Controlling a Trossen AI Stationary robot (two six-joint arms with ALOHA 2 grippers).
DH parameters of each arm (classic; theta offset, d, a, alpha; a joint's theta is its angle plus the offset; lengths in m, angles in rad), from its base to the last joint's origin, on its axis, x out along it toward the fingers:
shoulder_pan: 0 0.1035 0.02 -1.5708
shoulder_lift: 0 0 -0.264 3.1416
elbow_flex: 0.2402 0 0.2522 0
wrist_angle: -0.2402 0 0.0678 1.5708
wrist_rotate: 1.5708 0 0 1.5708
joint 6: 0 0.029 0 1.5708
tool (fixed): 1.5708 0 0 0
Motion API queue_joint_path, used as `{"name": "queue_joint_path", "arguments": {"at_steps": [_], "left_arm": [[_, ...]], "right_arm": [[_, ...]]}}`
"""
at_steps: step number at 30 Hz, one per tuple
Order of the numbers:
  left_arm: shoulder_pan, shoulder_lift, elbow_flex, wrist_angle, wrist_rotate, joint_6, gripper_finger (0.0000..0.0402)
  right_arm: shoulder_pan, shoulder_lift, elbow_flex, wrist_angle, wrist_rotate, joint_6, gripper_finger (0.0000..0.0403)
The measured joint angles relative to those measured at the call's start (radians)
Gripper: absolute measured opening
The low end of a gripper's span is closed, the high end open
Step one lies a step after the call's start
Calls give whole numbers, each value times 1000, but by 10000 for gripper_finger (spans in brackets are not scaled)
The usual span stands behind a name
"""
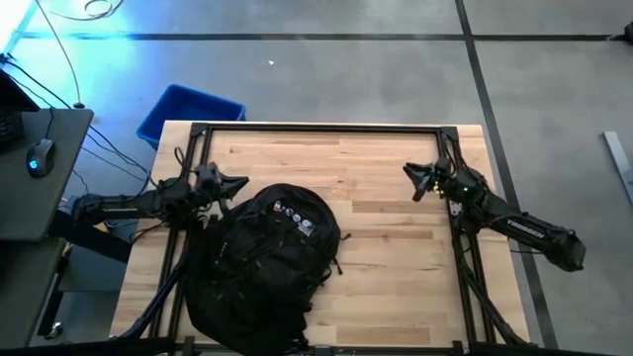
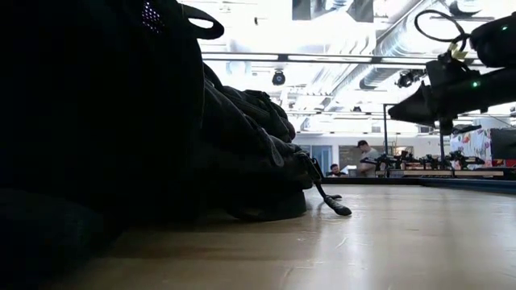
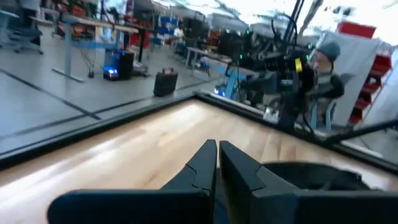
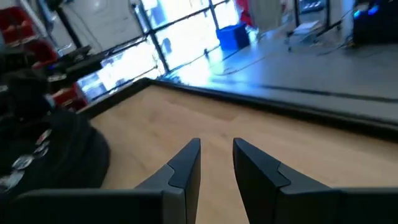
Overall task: Unpack backpack
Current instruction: Return to Home Position
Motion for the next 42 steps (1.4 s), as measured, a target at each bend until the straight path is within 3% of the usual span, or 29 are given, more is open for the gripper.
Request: {"name": "queue_joint_path", "arguments": {"at_steps": [12, 21, 28, 32, 42], "left_arm": [[0, 16, 0, -1, 8, 0, 0], [0, -30, 0, 0, 0, 0, 0], [0, -70, 0, 14, -6, 0, 0], [0, -70, 0, 1, -10, -1, 0], [0, -70, 0, 1, -10, 0, 0]], "right_arm": [[6, 9, 1, -9, -30, -4, 78], [244, -34, 1, -7, -30, -4, 78], [408, -177, 0, -6, -32, -4, 78], [469, -185, -1, 62, -34, -4, 78], [548, -188, -2, 11, -34, -4, 78]]}}
